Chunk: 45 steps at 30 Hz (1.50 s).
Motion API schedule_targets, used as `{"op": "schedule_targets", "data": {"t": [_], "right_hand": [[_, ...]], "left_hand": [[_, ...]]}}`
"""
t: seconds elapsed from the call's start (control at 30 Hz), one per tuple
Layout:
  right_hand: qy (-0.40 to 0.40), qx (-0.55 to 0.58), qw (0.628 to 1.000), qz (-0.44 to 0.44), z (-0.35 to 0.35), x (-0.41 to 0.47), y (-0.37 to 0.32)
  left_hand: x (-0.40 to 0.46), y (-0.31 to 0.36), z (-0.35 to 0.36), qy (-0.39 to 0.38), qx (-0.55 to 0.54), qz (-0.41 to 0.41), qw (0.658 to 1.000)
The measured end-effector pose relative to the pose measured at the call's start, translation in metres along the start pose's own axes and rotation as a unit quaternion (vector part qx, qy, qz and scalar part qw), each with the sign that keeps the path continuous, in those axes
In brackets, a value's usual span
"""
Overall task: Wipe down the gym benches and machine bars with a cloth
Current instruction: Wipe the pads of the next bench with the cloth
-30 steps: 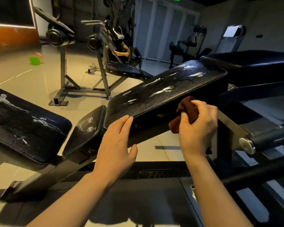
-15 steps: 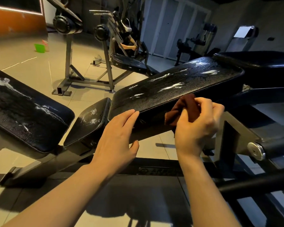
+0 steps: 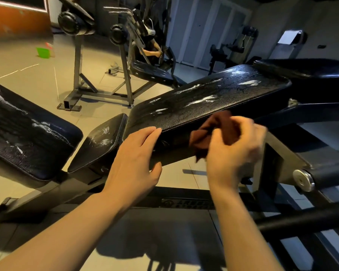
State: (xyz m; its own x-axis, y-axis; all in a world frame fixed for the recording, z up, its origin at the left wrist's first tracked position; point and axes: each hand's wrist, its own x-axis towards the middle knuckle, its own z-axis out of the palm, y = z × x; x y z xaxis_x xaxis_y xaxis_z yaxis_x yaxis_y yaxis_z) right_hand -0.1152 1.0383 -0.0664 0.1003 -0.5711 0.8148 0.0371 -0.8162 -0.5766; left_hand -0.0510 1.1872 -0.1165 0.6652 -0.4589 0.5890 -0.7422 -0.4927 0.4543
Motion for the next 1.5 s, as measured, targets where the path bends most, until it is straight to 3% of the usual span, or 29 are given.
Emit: {"op": "schedule_targets", "data": {"t": [0.07,0.37,0.53,0.73,0.8,0.97,1.07,1.2,1.27,1.4,1.5], "right_hand": [[0.006,-0.033,0.999,-0.013,0.003,0.003,0.003],[-0.183,-0.102,0.963,-0.172,0.018,-0.037,0.002],[-0.097,-0.080,0.973,-0.193,0.011,-0.028,0.006],[-0.243,-0.122,0.942,-0.196,0.023,-0.051,0.019],[-0.225,-0.086,0.954,-0.180,0.019,-0.049,0.016],[0.006,-0.052,0.992,-0.116,0.011,-0.024,0.002],[-0.059,-0.109,0.989,-0.082,0.021,-0.030,0.005],[-0.207,-0.118,0.961,-0.143,0.027,-0.057,0.015],[-0.169,-0.074,0.976,-0.112,0.023,-0.052,0.012],[0.004,-0.021,0.999,-0.046,0.015,-0.023,0.002],[-0.047,-0.059,0.995,-0.066,0.018,-0.026,0.000]], "left_hand": [[0.000,0.000,0.000,0.001,0.004,0.000,1.000],[0.000,0.001,-0.001,-0.008,0.017,-0.012,1.000],[-0.001,0.004,-0.001,-0.015,0.010,-0.017,1.000],[0.000,0.001,0.000,-0.008,0.006,-0.013,1.000],[-0.001,0.001,0.000,-0.010,0.003,-0.011,1.000],[-0.001,-0.001,-0.002,-0.015,-0.001,0.000,1.000],[-0.001,-0.003,-0.001,-0.013,-0.002,-0.001,1.000],[-0.001,-0.004,0.000,-0.013,-0.010,-0.003,1.000],[-0.001,-0.003,0.000,-0.015,-0.012,-0.006,1.000],[-0.002,-0.003,0.002,-0.020,-0.016,-0.015,1.000],[0.000,0.000,0.002,0.000,-0.026,-0.015,1.000]]}}
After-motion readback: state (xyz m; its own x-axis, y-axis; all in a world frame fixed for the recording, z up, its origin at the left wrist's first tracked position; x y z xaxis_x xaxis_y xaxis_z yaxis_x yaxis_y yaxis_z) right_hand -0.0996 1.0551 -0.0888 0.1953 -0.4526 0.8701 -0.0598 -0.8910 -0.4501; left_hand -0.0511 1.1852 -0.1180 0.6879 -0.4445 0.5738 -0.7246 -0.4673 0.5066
